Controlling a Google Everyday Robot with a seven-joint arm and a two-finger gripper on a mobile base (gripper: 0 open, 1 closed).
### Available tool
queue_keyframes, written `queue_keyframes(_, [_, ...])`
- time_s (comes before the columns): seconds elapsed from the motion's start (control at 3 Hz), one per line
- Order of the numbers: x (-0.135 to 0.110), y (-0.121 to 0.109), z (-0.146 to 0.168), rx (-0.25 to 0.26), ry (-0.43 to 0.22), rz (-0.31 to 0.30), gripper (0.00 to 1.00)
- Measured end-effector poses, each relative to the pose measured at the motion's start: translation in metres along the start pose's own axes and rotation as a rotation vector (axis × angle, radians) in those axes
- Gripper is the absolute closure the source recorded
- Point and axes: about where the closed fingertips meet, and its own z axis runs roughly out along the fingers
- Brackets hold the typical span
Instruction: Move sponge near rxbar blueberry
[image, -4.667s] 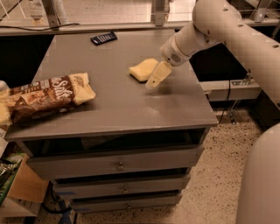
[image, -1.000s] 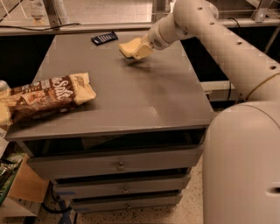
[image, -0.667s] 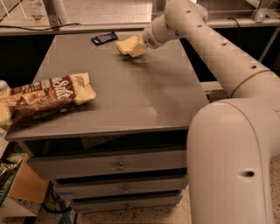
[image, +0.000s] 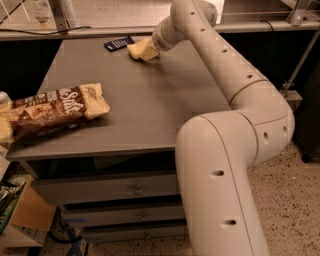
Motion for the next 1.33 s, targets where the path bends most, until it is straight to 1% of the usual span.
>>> queue_keyframes(0.67, [-0.0004, -0.0136, 0.0179, 0.020, 0.041, -0.022, 1.00])
queue_keyframes(1.0, [-0.0013, -0.0153, 0.0201, 0.023, 0.042, -0.026, 1.00])
queue_keyframes(1.33, [-0.0005, -0.0150, 0.0204, 0.018, 0.042, -0.018, 0.81])
